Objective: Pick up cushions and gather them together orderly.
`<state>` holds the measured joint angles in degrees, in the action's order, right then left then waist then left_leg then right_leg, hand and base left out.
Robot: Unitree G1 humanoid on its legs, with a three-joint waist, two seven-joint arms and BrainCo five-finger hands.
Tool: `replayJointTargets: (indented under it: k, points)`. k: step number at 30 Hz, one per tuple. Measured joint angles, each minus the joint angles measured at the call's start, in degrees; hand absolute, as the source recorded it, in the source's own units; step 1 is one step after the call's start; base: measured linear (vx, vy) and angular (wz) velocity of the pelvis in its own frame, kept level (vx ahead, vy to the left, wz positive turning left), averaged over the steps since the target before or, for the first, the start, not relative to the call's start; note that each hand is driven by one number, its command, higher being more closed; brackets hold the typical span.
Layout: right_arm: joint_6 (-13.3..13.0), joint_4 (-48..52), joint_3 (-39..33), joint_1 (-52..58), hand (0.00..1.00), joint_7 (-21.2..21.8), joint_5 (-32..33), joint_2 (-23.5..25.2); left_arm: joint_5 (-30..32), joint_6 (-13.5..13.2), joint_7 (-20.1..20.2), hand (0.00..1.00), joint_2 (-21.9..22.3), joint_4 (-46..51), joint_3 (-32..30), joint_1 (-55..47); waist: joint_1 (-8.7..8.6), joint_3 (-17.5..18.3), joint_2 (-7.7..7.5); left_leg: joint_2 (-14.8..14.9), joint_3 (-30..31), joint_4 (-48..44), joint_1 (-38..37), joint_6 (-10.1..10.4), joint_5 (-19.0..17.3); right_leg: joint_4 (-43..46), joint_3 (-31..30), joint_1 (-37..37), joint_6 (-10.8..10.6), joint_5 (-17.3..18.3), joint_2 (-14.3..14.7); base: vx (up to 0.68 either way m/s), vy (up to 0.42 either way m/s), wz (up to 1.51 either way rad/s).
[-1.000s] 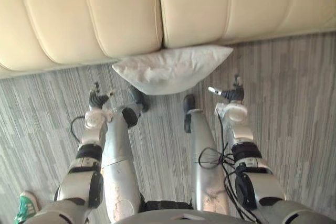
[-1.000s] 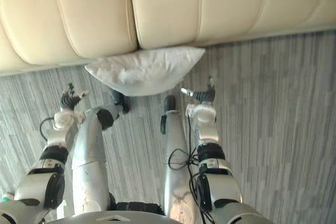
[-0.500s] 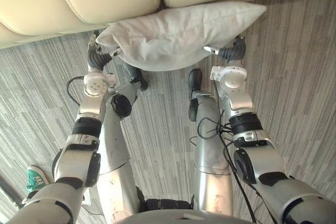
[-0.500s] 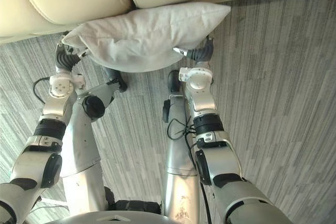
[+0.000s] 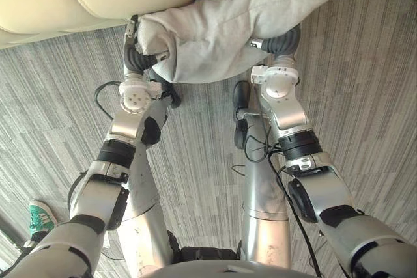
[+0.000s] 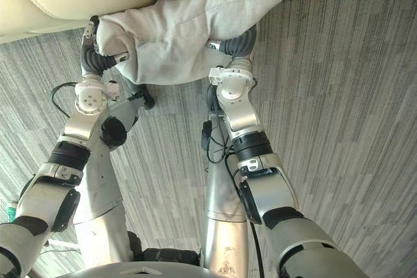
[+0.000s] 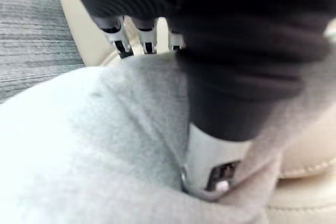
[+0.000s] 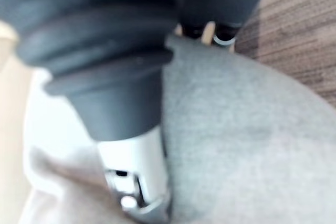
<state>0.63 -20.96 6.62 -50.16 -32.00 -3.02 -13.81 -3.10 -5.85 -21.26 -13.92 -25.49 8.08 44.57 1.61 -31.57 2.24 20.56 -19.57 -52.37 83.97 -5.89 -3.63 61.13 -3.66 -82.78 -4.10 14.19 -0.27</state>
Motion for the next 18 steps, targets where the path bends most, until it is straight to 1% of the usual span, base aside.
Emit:
replayJointTargets:
  k: [3, 8, 10, 13, 16, 18]
  points:
    - [0.02, 0.23, 0.2, 0.0, 1.0, -0.54, -1.85, -0.03, 0.27, 0.02, -0.55, 1.0, 0.05, 1.8, 0.21, -0.42, -0.14, 0.0, 0.0, -0.13, 0.47, 1.16, -0.06, 0.24, 1.31, -0.28, 0.78, 0.01, 0.62, -0.49, 0.0, -0.03, -0.013, 0.06]
    - [0.05, 2.54, 0.78, 0.52, 1.0, -0.63, -1.9, -0.02, 1.1, 0.05, -1.75, 1.0, 0.0, 2.48, -0.9, -0.6, -0.19, 0.01, -0.01, -0.41, 0.8, 3.65, -0.98, 0.9, 3.43, -1.13, 1.35, 0.27, 1.56, -1.4, 0.14, -0.04, -0.029, 0.04]
    - [0.05, 2.57, 1.4, 0.6, 1.0, -0.58, -1.89, -0.01, 1.05, 0.3, -1.97, 1.0, 0.0, 2.49, -1.76, -1.22, -0.56, 0.02, -0.04, -0.3, 1.01, 4.71, -2.08, 1.33, 4.09, -2.09, 1.65, 1.42, 1.89, -1.94, 0.47, -0.04, -0.035, -0.03]
    - [-0.01, 4.81, 1.34, 1.9, 1.0, -0.47, -1.85, 0.03, 0.96, 0.36, -2.0, 1.0, 0.08, 3.03, -1.97, -2.1, -0.96, 0.03, -0.03, -0.27, 1.11, 5.86, -3.28, 1.79, 4.39, -3.35, 2.03, 2.75, 2.19, -2.56, 0.64, -0.03, -0.033, -0.01]
    - [-0.6, 9.09, 0.93, 4.85, 1.0, -0.35, -1.85, 0.26, 0.93, 0.42, -2.0, 1.0, 1.02, 6.48, -3.32, -3.74, -1.56, 0.05, -0.03, -0.25, 1.19, 6.72, -4.51, 1.9, 4.47, -4.33, 2.51, 4.1, 2.26, -3.12, 0.66, -0.01, -0.012, 0.0]
    - [-0.88, 9.12, -0.13, 5.96, 1.0, 0.39, -1.8, 1.29, 0.88, 0.42, -2.13, 1.0, 1.62, 6.98, -3.64, -3.97, -1.64, 0.09, -0.05, -0.26, 1.23, 6.8, -5.5, 2.01, 4.55, -4.49, 2.63, 5.16, 2.29, -3.14, 0.68, -0.03, -0.039, 0.0]
